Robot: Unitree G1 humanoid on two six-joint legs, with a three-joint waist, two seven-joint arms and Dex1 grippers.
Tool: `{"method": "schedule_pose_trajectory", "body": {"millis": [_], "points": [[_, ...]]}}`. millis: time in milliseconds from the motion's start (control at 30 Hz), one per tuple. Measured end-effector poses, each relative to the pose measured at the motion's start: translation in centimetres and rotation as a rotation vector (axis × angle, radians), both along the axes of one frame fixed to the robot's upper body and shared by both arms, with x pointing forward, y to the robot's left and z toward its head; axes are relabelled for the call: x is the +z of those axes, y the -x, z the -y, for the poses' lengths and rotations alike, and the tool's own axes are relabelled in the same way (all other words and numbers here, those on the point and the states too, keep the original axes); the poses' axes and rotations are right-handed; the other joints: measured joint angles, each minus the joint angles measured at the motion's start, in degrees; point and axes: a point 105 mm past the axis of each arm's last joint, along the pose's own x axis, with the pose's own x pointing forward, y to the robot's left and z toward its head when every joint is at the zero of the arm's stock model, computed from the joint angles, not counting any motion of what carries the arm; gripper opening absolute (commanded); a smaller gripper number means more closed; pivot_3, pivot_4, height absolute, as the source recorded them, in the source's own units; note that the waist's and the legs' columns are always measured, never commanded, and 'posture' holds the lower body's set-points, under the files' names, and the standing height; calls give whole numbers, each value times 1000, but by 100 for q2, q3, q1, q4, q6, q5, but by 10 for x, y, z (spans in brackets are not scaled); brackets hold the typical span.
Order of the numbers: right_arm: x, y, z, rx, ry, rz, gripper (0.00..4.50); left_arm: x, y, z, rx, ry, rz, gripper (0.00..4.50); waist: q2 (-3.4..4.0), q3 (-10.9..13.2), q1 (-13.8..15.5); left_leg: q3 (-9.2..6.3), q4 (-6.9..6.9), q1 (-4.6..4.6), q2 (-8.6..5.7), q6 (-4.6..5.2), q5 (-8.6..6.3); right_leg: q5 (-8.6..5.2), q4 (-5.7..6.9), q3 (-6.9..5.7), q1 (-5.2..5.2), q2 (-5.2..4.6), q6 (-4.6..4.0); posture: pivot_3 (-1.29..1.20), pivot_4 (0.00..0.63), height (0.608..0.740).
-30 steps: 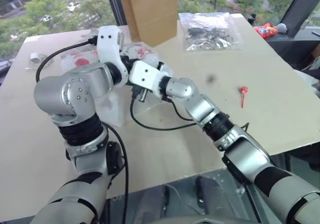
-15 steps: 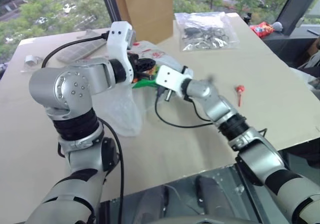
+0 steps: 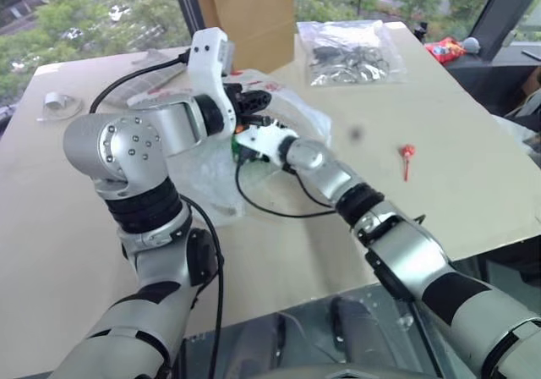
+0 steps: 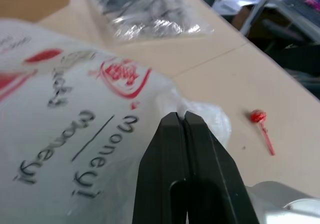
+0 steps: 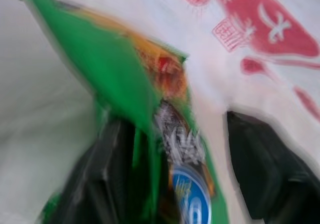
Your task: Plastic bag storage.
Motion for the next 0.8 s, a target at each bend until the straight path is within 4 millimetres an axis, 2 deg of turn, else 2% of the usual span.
{"method": "schedule_pose_trajectory", "body": {"millis": [33,67,100,200,233,333,367,467,800], "points": [[1,3,4,10,-1,-13,2629,-3,-2,-2,9,9,-7,0,-1,0,-13,2,2,0,0,0,0,0,3,1,0,1,0,0,150,740],[7,7,19,8,-37,-52,2629,-7,-5,-5,25,7,-16,0,-1,-1,2,-5,3,-4,1,0,0,0,4,-6,0,1,0,0,150,740],[17,15,32,6,-93,-85,3133,-13,-9,-8,47,10,-34,0,0,0,24,-5,5,-4,1,0,0,0,4,-5,-2,0,0,0,150,740],[47,28,48,13,-129,-54,4353,-22,-16,-9,68,25,-61,0,-1,0,37,-2,10,-2,-5,1,0,1,10,-4,-2,0,1,0,150,740],[54,33,51,8,-126,-32,4443,-21,-18,-9,70,30,-55,0,-3,-1,36,-1,10,1,-7,1,0,1,11,-4,0,0,1,0,150,740],[54,45,63,-30,-134,-72,4443,-21,-21,-5,63,40,-46,0,-2,-2,72,0,9,2,-6,1,0,0,12,-4,1,1,1,0,150,740],[50,52,71,-40,-144,-129,4443,-22,-22,-4,60,41,-44,0,-2,-2,101,2,9,-1,-6,1,-1,0,10,-2,0,-1,1,0,0,740],[54,56,85,-76,-175,-168,4443,-21,-23,-5,65,44,-37,0,-3,-2,123,7,13,4,-11,3,-1,1,11,1,4,-8,2,0,0,740],[54,57,85,-72,-180,-177,4443,-21,-23,-5,64,44,-37,0,-3,-2,133,6,12,3,-11,3,0,1,12,0,3,-6,2,0,0,740]]}}
